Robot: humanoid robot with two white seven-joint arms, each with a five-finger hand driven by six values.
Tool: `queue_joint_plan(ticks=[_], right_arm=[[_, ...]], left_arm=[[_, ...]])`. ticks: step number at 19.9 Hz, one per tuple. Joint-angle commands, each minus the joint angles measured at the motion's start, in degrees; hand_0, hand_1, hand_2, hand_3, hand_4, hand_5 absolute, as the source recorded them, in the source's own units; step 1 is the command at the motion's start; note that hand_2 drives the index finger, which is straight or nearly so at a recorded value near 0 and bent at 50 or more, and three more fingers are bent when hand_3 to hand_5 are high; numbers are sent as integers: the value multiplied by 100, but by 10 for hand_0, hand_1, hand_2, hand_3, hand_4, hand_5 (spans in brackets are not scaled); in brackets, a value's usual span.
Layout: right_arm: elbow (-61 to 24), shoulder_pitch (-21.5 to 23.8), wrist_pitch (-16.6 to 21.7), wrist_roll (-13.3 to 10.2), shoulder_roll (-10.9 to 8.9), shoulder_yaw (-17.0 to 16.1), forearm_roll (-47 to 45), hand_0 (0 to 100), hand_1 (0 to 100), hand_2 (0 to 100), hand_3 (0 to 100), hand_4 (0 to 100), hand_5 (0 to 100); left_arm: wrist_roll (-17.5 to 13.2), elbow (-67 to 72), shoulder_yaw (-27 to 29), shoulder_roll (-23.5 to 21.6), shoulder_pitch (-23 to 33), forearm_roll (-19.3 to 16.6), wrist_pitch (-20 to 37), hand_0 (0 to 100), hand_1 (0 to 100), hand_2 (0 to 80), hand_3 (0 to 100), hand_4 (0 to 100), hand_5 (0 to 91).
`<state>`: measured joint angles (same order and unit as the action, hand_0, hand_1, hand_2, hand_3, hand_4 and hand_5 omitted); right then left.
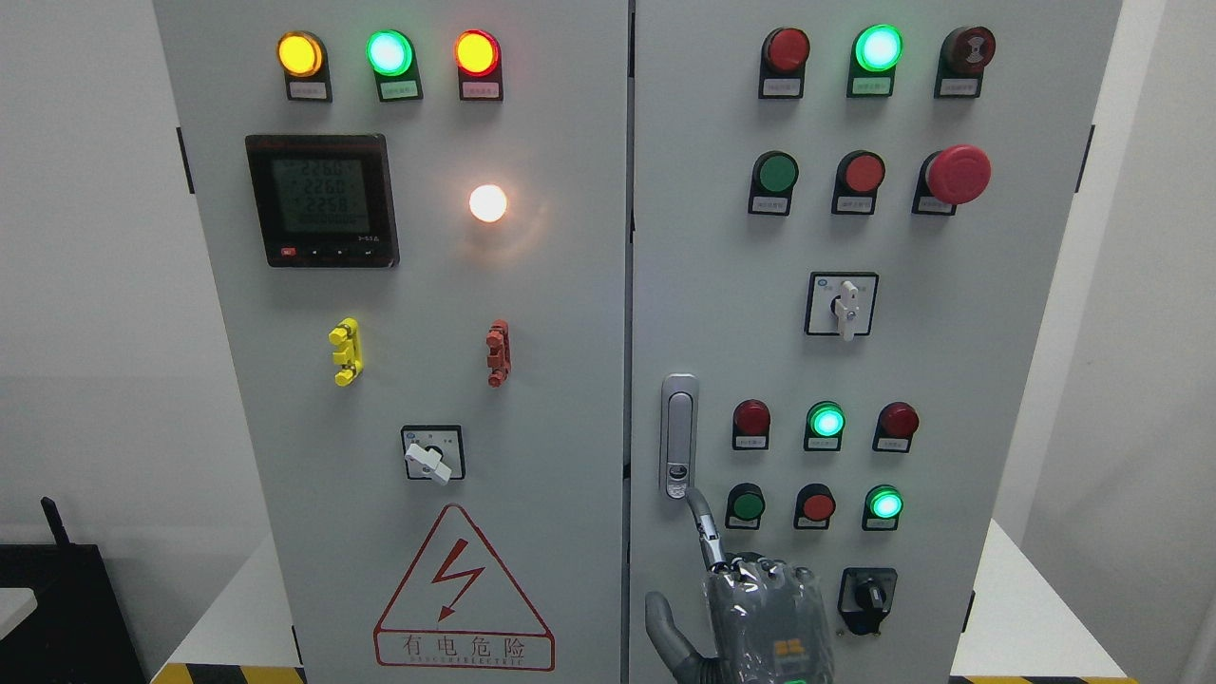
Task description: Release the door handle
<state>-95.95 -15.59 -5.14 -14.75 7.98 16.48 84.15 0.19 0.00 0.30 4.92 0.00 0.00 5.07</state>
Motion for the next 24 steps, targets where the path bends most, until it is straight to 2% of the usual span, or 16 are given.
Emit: queue_joint_plan(ticks=[1,13,15,24], right_arm=[[173,-49,13,16,2,22,67,380,373,4,1000,1000,985],[357,-269,13,42,11,13,67,376,365,8,1000,1000,984],[349,-260,4,147,11,13,67,376,365,8,1000,1000,983],[340,-251,-4,165,20,4,58,374,364,9,1000,1000,983]], left_arm=[[-2,132,164,0,-88,-167,3,120,389,0,0,0,0],[-2,132,164,0,-88,-167,3,120,389,0,0,0,0],[-2,132,164,0,-88,-167,3,120,389,0,0,0,0],[7,132,172,0,-88,-167,3,120,389,0,0,0,0]])
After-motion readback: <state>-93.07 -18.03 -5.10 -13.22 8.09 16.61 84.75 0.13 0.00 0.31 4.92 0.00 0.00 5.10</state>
